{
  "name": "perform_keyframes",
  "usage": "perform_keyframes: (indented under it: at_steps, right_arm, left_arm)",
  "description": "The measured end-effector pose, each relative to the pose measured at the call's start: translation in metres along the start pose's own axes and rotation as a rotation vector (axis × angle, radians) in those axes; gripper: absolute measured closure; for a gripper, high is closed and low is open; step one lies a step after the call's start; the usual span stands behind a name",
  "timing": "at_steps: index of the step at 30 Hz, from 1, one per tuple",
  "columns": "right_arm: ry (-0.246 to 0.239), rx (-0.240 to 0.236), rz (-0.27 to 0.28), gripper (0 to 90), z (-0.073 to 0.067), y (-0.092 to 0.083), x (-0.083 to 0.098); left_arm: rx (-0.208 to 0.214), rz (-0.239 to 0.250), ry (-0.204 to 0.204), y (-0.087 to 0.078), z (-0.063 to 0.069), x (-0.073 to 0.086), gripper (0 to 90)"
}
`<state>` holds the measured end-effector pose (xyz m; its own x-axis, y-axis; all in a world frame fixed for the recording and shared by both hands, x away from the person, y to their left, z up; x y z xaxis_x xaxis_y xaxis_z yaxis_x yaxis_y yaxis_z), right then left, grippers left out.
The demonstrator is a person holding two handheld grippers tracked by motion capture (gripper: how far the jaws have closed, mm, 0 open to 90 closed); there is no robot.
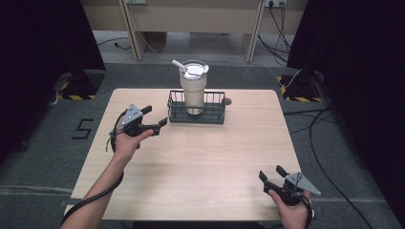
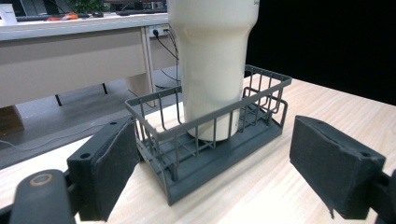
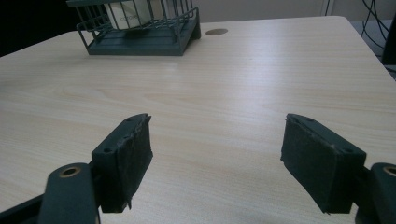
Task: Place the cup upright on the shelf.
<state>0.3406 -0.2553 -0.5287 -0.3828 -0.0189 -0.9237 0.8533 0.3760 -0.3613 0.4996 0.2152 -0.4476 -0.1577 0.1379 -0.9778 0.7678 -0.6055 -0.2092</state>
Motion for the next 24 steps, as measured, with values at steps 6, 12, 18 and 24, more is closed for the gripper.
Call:
perform_keyframes:
  at_steps: [6, 12, 18, 24]
  right_arm:
    - [-0.002, 0.002, -0.001, 24.6, 0.0, 0.0, 0.0]
    - [-0.004, 0.004, 0.0, 24.6, 0.0, 0.0, 0.0]
    - [-0.004, 0.004, -0.001, 24.6, 0.0, 0.0, 0.0]
    - [-0.006, 0.004, -0.001, 24.6, 0.0, 0.0, 0.0]
  left_arm:
    - [-0.005, 0.004, -0.004, -0.016, 0.001, 0.006, 14.5]
    - [-0.009, 0.017, 0.004, -0.029, 0.002, 0.011, 14.6]
    - [-0.03, 0.03, 0.033, -0.043, 0.001, 0.017, 14.5]
    - [-0.035, 0.008, 0.003, -0.059, 0.005, 0.035, 14.6]
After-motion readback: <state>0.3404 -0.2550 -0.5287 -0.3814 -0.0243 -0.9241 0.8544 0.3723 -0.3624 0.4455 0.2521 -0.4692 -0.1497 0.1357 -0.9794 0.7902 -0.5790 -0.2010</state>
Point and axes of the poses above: each handheld gripper's, and its own axes: y roughly forward along the jaws, x roughly out of its underside, z roughly to its right, the point moved 4 cm from there along y, roughly forward along the jaws, and after that the axes turned 2 degrees about -z, right-handed, at the moved point
